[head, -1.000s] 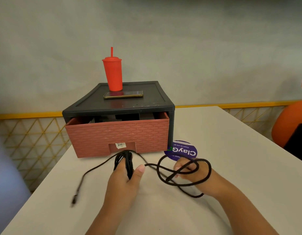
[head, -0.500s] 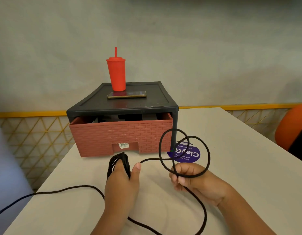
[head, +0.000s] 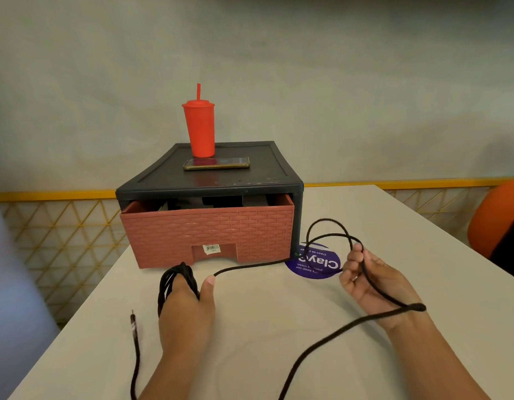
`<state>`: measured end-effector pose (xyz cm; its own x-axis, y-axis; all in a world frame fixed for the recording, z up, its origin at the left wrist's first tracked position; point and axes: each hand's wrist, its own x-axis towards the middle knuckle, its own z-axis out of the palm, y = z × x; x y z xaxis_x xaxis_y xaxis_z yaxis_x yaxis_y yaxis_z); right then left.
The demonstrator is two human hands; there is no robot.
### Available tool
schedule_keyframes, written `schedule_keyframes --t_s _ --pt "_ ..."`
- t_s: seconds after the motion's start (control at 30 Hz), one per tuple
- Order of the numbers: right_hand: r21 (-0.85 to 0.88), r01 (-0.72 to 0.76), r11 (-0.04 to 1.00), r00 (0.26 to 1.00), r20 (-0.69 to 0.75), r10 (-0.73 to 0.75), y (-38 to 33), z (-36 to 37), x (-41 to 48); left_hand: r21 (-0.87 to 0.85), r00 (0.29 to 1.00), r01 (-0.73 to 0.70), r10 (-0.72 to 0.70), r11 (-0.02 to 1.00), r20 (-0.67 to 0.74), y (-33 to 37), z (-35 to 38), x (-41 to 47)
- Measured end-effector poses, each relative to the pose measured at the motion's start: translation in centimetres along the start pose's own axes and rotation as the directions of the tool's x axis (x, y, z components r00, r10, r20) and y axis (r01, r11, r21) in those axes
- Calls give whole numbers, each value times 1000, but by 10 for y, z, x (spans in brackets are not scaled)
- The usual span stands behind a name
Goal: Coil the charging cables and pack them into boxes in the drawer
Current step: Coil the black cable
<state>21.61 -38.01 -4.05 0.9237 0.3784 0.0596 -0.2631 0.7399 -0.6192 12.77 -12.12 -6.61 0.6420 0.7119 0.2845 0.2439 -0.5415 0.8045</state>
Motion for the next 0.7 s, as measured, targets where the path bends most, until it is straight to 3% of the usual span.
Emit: schedule_keyframes --t_s 0.1,0.2,0.23,0.3,0.37,0.4,0.7 --pt "27 46 999 997 -60 -45 -11 -11 -1 7 1000 -10 10 1000 2 0 0 1" --pt "-270 37 962 979 -185 -89 -19 -15 -6 4 999 -32 32 999 0 2 -3 0" --pt "-476 10 879 963 -231 -137 -20 -18 -6 6 999 -50 50 999 1 2 -3 0" --pt "-849 -85 522 938 -245 -246 -20 -23 -6 -14 996 -86 87 996 12 5 -4 -1" --pt "-972 -182 146 919 -221 -327 -20 -25 -5 -75 992 -121 122 990 15 6 -5 -2" --pt "-974 -219 65 905 -228 -359 -20 -26 -4 -114 992 -127 129 985 12 6 -6 -2" --pt "-956 -288 59 714 -255 -652 -24 -37 -2 -454 995 -88 52 887 -90 14 -22 0"
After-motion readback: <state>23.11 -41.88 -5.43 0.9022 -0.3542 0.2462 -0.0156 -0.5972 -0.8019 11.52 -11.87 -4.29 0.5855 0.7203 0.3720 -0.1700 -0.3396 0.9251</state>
